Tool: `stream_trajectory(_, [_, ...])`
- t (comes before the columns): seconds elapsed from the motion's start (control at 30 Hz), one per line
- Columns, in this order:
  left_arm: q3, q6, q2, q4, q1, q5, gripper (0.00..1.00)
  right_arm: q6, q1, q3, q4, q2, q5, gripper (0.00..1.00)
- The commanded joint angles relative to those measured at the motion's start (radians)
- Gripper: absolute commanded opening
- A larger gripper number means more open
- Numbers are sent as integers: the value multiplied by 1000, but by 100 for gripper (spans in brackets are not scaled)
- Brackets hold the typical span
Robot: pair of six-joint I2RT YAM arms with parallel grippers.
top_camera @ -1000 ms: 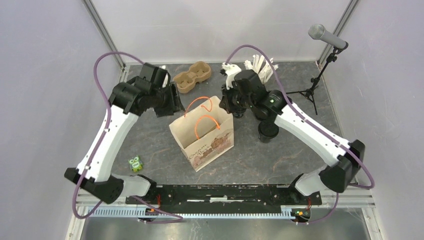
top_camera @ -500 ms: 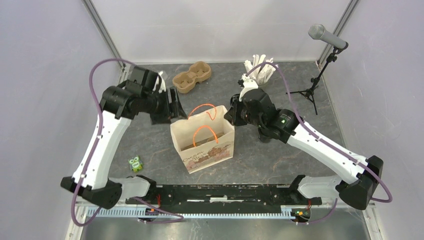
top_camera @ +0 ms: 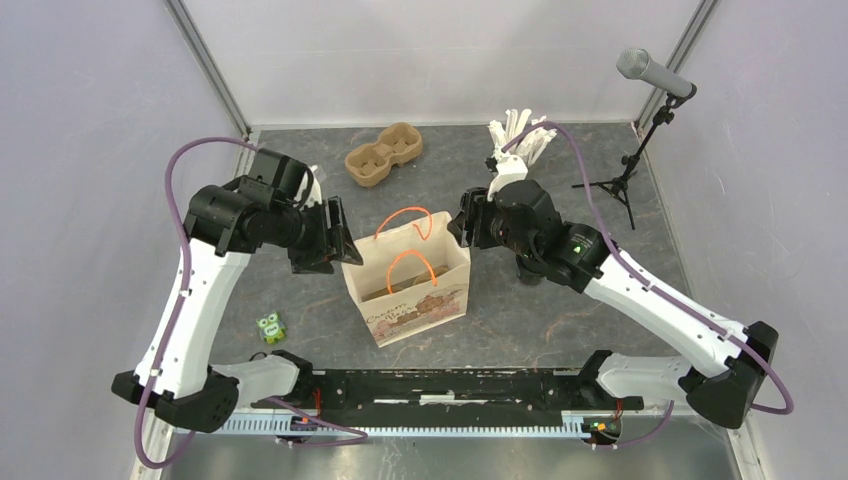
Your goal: Pack the takeout coffee
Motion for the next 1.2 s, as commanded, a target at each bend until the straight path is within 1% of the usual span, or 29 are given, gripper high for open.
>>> stream_trajectory(0.0, [-106,-38,-41,-32,0,16,63,-132,1,55,6,-53,105,65])
stream_trajectory(0.03, [-130,-42,-48,-14,0,25,60,-155,1,55,15,-65,122,70])
stream_trajectory(0.1, [-165,-47,-50,17,0,46,52,-201,0,68,25,-77,145,86])
stream_trajectory(0.13, [-171,-42,-46,30,0,50,47,-235,0,82,23,-72,139,96])
stream_trajectory(0.17, [-169,-38,-39,37,0,43,43,-278,0,115,5,-58,126,98])
stream_trajectory(0.27, [-147,-10,-7,67,1,4,22,-340,0,222,-83,3,110,98])
stream_trajectory(0.33, [-145,25,5,125,0,-27,11,-363,0,257,-98,23,79,98])
stream_trajectory(0.4, [-155,78,8,184,0,-62,5,-374,-1,245,-73,21,42,98])
stream_trajectory(0.47, [-157,136,20,219,0,-104,3,-379,-3,220,-42,13,18,98])
stream_trajectory(0.63, [-95,237,89,274,2,-170,3,-386,-16,214,-53,-7,68,98])
stream_trajectory(0.73, [-56,265,118,315,3,-165,2,-407,-38,224,-44,-14,35,90])
stream_trajectory(0.8, [-26,272,130,342,3,-135,2,-406,-47,246,-57,-9,32,85])
stream_trajectory(0.87, [-16,268,124,376,3,-121,4,-412,-50,251,-55,-6,17,83])
stream_trajectory(0.93, [-28,263,115,387,4,-141,14,-413,-54,257,-57,1,13,81])
stream_trajectory(0.97, [-36,262,114,384,3,-150,17,-415,-55,262,-61,5,11,80])
stream_trajectory(1.03, [-49,259,112,367,3,-166,30,-421,-57,269,-66,13,-4,77])
stream_trajectory(1.13, [-50,251,96,355,3,-159,37,-438,-60,265,-64,12,-24,77])
stream_trajectory(1.17, [-49,242,91,348,3,-168,42,-443,-60,257,-58,9,-26,77])
